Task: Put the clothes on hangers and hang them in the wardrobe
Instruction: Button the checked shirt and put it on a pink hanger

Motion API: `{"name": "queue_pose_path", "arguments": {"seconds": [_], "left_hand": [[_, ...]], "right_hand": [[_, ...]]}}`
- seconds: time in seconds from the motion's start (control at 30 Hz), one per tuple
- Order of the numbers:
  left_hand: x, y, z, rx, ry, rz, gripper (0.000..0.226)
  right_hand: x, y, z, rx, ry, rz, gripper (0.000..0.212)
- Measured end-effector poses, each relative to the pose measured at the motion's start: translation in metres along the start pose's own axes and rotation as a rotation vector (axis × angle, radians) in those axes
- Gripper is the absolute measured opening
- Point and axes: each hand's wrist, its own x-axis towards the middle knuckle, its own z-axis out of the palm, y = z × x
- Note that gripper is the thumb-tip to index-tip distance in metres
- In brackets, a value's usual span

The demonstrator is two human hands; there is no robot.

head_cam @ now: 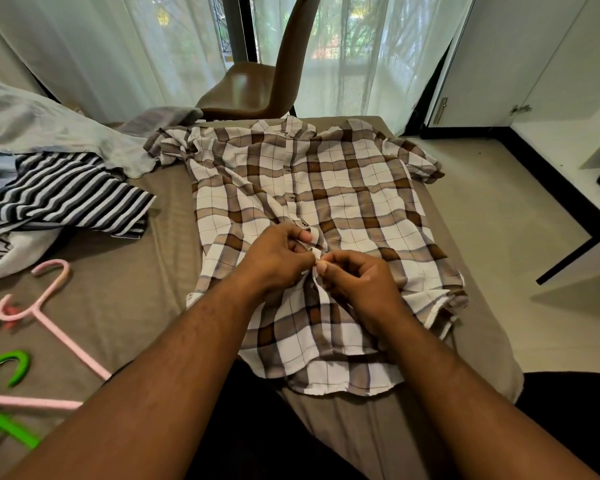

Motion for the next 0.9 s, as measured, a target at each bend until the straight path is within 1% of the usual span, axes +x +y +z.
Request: {"name": "queue_pose_path", "arguments": {"seconds": [0.03, 0.1, 0.2, 0.43, 0.47, 0.5, 0.53, 0.6, 0.63, 0.67, 0.7, 0.73, 0.77, 0.8, 0.83, 0.9], "left_hand": [[0.0, 0.0, -0.001, -0.022, -0.004, -0.001, 0.023], [-0.001, 0.001, -0.001, -0.05, -0.013, -0.006, 0.024], [-0.001, 0.001, 0.001, -0.083, -0.026, -0.018, 0.024], [-0.002, 0.0, 0.003, -0.089, -0.05, -0.079, 0.024], [-0.002, -0.001, 0.004, -0.085, -0.043, -0.085, 0.024], [-0.002, -0.001, 0.005, -0.081, -0.034, -0.089, 0.023], [-0.001, -0.002, 0.007, -0.074, -0.024, -0.089, 0.022], [0.0, -0.002, 0.01, -0.068, -0.011, -0.074, 0.017], [0.001, -0.003, 0.012, -0.073, -0.009, -0.065, 0.016], [0.002, -0.003, 0.013, -0.079, -0.009, -0.059, 0.015], [0.003, -0.004, 0.013, -0.084, -0.009, -0.055, 0.014], [0.004, -0.004, 0.014, -0.082, -0.014, -0.054, 0.014], [0.004, -0.004, 0.014, -0.081, -0.023, -0.052, 0.014], [0.005, -0.004, 0.014, -0.079, -0.033, -0.051, 0.014], [0.005, -0.004, 0.015, -0.079, -0.042, -0.047, 0.013], [0.005, -0.004, 0.015, -0.064, -0.06, -0.044, 0.011]], "right_hand": [[0.001, -0.001, -0.001, 0.119, -0.022, 0.07, 0.01], [0.003, -0.001, -0.001, 0.277, -0.039, 0.163, 0.01], [0.006, -0.002, 0.0, 0.414, -0.04, 0.247, 0.014], [0.006, -0.01, -0.004, 0.341, -0.074, 0.365, 0.02], [0.005, -0.012, -0.005, 0.293, -0.087, 0.374, 0.019], [0.005, -0.013, -0.007, 0.173, -0.083, 0.361, 0.017], [0.005, -0.015, -0.008, -0.002, -0.059, 0.32, 0.013], [0.002, -0.026, -0.009, -0.344, 0.043, 0.186, 0.007], [0.0, -0.032, -0.008, -0.435, 0.088, 0.112, 0.012], [-0.002, -0.039, -0.007, -0.479, 0.093, 0.07, 0.022], [-0.004, -0.044, -0.007, -0.52, 0.057, 0.074, 0.031], [-0.006, -0.047, -0.008, -0.602, -0.003, 0.125, 0.035], [-0.007, -0.049, -0.009, -0.722, -0.073, 0.194, 0.034], [-0.009, -0.05, -0.011, -0.837, -0.139, 0.26, 0.028], [-0.009, -0.049, -0.013, -0.901, -0.19, 0.309, 0.02], [-0.01, -0.051, -0.02, -0.896, -0.227, 0.356, 0.005]]}}
